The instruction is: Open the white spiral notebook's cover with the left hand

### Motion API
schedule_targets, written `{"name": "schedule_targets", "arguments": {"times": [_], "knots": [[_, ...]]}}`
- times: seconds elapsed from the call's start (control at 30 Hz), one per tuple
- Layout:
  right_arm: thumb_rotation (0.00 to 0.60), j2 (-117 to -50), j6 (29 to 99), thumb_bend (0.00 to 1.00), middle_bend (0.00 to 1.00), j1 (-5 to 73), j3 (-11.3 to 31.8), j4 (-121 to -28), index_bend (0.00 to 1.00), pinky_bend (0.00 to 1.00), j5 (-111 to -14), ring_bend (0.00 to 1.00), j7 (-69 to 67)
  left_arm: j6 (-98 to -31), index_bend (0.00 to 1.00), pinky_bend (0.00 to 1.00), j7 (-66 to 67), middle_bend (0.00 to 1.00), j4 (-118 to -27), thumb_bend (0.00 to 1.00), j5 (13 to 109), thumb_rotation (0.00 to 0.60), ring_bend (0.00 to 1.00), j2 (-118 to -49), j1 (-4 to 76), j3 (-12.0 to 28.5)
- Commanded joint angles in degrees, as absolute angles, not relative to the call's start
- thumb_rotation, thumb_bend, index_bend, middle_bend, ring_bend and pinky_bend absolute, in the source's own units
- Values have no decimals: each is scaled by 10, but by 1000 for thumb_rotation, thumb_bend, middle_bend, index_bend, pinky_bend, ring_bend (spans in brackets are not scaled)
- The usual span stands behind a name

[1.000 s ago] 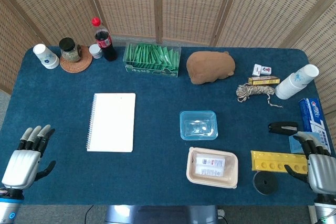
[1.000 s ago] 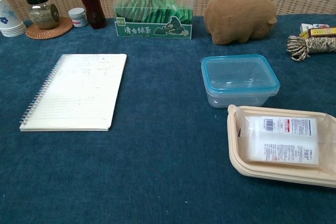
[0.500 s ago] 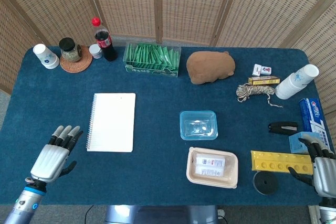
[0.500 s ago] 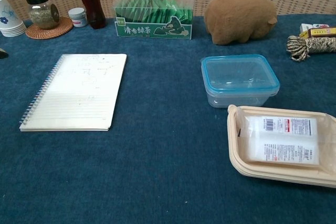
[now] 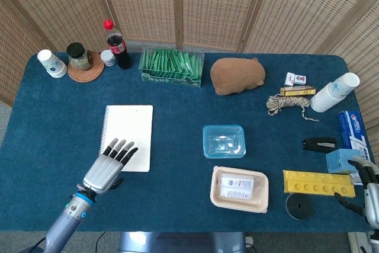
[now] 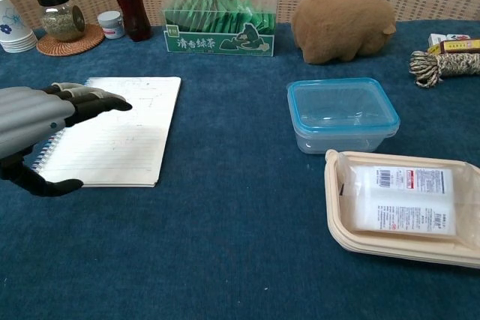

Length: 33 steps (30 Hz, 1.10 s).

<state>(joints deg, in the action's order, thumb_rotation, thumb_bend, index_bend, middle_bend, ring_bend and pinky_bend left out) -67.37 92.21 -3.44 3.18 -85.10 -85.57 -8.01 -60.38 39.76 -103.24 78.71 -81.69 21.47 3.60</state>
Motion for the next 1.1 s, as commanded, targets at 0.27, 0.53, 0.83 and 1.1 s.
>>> {"name": "schedule_targets", "arguments": {"times": [0.27,0.53,0.83,1.1], "knots": [[600,-675,927,163,204,-40,34,-845,215,288,-855,166,-86,-582,0,0,441,0,-995,268,728,600,0,-876,260,49],[600,-673,930,163,203,-43,37,-845,215,289,-851,167,-85,-586,0,0,453,0,-970,268,709,600,0,-902,279,43],[600,-672,933,163,203,-46,40,-848,215,289,-851,166,-81,-591,0,0,448,0,-941,268,693,600,0,-926,294,39],[600,-669,935,163,203,-48,43,-848,213,289,-847,167,-81,-595,0,0,436,0,-928,268,685,600,0,-937,302,35]]}}
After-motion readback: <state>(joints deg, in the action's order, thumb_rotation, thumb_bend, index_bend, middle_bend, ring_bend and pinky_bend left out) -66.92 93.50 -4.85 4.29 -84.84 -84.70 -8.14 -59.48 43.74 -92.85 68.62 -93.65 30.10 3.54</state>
